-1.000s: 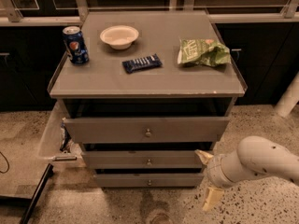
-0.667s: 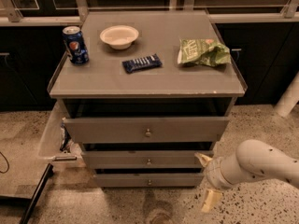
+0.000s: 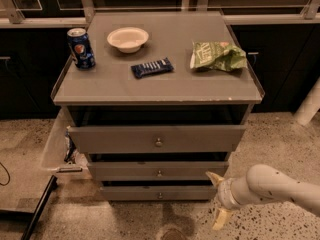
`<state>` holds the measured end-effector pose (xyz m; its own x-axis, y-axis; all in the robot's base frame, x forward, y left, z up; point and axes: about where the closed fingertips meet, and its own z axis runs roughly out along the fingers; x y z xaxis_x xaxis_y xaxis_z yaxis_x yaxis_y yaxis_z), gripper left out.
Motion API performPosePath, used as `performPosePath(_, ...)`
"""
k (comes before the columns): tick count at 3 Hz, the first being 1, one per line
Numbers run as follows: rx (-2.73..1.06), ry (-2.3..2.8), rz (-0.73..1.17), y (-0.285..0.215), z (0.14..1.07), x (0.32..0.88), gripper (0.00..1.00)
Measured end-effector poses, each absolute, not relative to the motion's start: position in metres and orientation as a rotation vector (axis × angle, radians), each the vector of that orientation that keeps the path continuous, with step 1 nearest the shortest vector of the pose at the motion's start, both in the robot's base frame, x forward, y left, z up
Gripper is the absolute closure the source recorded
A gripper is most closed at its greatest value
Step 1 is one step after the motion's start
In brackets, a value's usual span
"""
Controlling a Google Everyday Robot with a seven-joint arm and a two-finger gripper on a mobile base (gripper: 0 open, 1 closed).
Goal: Open bottom drawer
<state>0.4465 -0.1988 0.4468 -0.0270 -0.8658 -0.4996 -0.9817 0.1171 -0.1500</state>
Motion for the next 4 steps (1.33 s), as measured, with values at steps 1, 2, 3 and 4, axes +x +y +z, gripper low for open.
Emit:
performPosePath(1, -1.811, 1.846, 0.302, -0.201, 0.415, 0.455, 0.0)
performPosePath(2, -1.842, 1.762, 0.291, -0.2, 0.388, 0.464, 0.0)
performPosePath(3, -1.842, 1.762, 0.291, -0.2, 0.388, 0.464, 0.0)
performPosePath(4, -1.845, 1.777, 0.307, -0.199, 0.381, 0.462, 0.0)
